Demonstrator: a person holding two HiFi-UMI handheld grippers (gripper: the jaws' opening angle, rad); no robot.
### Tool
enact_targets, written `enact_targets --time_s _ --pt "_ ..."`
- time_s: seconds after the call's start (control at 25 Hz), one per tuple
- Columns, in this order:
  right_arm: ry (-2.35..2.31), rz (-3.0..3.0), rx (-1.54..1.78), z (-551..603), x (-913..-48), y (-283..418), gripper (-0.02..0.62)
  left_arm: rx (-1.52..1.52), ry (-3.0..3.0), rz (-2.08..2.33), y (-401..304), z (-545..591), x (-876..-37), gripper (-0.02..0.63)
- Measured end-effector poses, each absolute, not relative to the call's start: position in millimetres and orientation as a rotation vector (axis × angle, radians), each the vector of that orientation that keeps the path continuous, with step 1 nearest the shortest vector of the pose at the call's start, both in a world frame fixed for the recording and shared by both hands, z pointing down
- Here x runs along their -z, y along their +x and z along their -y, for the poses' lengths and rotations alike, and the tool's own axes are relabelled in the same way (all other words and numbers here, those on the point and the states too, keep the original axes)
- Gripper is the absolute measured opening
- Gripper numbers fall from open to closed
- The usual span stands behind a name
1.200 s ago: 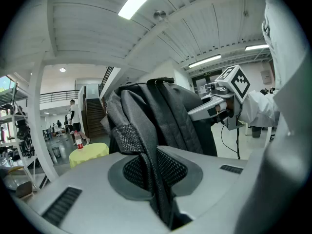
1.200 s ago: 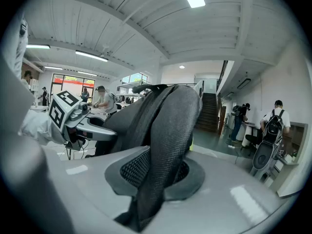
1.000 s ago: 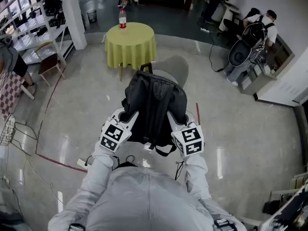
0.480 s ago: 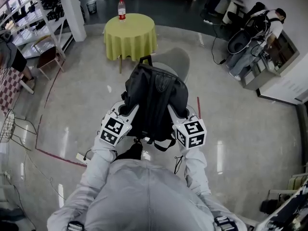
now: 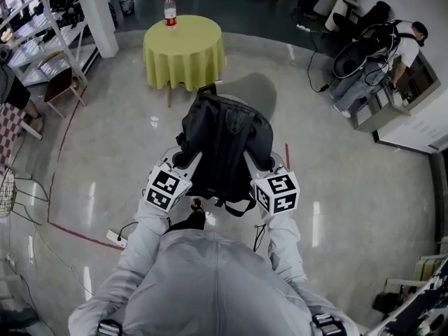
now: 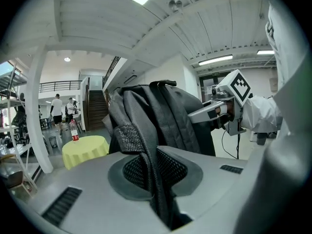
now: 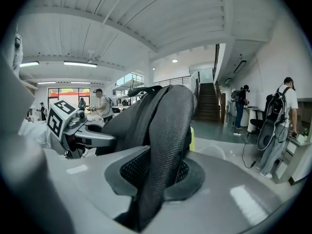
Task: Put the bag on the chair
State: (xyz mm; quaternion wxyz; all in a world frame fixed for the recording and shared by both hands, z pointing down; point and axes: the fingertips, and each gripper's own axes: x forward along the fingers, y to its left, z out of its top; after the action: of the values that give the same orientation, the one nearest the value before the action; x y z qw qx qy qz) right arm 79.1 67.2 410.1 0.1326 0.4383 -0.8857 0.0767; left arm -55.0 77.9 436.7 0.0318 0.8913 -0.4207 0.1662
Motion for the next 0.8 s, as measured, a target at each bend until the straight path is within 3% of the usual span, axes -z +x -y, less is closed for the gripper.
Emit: enact_targets --time_s 0.8 --pt "1.249 2.510 -0.325 146 -449 77 0.078 -0.565 2.663 1.199 -58 137 -472 0.041"
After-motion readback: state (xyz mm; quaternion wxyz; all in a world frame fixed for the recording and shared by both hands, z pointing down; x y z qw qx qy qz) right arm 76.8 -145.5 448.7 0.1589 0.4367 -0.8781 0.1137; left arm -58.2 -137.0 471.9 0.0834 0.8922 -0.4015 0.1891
